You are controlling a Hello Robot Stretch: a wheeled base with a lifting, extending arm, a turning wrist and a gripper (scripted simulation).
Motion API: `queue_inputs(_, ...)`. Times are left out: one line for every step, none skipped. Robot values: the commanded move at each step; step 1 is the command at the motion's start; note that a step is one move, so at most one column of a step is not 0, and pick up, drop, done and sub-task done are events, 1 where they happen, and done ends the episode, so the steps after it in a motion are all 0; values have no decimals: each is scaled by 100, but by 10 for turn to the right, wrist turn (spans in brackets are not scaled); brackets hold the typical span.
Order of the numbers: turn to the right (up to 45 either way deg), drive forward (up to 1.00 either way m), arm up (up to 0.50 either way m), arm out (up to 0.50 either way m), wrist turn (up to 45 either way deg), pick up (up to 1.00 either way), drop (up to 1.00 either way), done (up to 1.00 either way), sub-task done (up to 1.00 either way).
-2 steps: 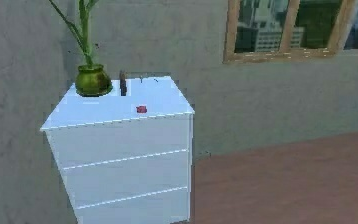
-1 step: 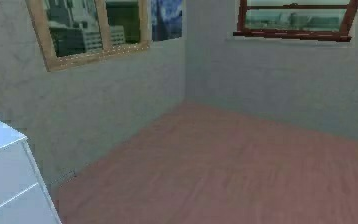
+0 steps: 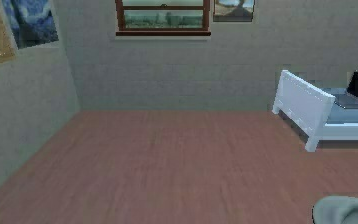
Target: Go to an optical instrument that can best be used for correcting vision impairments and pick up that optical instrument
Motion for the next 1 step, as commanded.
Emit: queue_inputs(0, 15, 0, 0, 0, 0, 0, 0, 0)
